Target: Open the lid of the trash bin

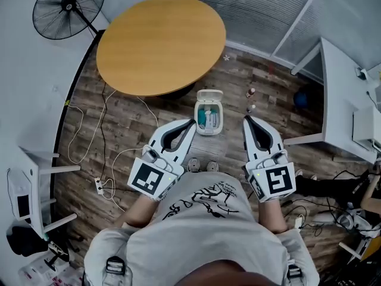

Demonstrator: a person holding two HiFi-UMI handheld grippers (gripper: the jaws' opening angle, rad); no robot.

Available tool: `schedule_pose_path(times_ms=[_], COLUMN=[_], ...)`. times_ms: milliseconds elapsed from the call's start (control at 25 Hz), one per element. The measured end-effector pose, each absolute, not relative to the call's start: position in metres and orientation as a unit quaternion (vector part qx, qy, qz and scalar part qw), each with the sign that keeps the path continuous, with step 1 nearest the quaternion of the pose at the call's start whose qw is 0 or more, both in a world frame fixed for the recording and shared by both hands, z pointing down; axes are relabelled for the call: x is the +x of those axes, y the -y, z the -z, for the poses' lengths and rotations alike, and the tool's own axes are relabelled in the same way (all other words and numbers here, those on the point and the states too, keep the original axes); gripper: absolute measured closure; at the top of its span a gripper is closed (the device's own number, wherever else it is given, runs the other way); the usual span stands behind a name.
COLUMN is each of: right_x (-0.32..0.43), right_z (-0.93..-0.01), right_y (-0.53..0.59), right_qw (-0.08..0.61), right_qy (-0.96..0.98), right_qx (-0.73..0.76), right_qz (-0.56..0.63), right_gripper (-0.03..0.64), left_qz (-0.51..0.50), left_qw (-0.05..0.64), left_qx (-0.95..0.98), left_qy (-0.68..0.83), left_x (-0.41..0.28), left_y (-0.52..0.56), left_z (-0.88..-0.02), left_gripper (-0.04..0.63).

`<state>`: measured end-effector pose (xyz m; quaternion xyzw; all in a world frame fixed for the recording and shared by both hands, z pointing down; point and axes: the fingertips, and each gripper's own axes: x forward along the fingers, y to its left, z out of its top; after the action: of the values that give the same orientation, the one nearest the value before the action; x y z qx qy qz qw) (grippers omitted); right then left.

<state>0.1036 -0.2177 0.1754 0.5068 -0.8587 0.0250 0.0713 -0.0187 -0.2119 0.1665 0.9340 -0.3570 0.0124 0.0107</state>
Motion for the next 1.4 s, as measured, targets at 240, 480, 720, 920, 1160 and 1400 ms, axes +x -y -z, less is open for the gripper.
schedule_pose_path(times_ms=[240, 480, 720, 920, 1160, 1400], right_x=[0.109, 0.112, 0.118, 0.121, 0.12, 0.12], right_z=[-0.154, -0.15, -0.151, -0.151, -0.15, -0.15], right_y=[0.213, 0.215, 0.218, 0.221, 0.22, 0.22], right_qw=[0.06, 0.06, 0.062, 0.066, 0.064, 0.067], right_qy=[0.858, 0.855, 0.851, 0.85, 0.85, 0.849], right_qx=[0.51, 0.514, 0.521, 0.522, 0.523, 0.525], right_qz=[-0.015, -0.015, -0.017, -0.015, -0.013, -0.013], right_gripper=[0.609, 0.609, 0.609, 0.609, 0.609, 0.609], left_qz=[-0.009, -0.013, -0.008, 0.007, 0.006, 0.005], left_qw=[0.0, -0.006, -0.004, 0.005, 0.005, 0.009], left_qx=[0.933, 0.936, 0.936, 0.936, 0.935, 0.935], left_qy=[0.359, 0.352, 0.351, 0.352, 0.354, 0.355], left_x=[-0.018, -0.012, -0.008, -0.005, -0.008, -0.011], left_y=[0.212, 0.215, 0.22, 0.225, 0.225, 0.226], left_z=[-0.15, -0.146, -0.144, -0.14, -0.142, -0.144], left_gripper=[0.575, 0.577, 0.577, 0.576, 0.575, 0.575])
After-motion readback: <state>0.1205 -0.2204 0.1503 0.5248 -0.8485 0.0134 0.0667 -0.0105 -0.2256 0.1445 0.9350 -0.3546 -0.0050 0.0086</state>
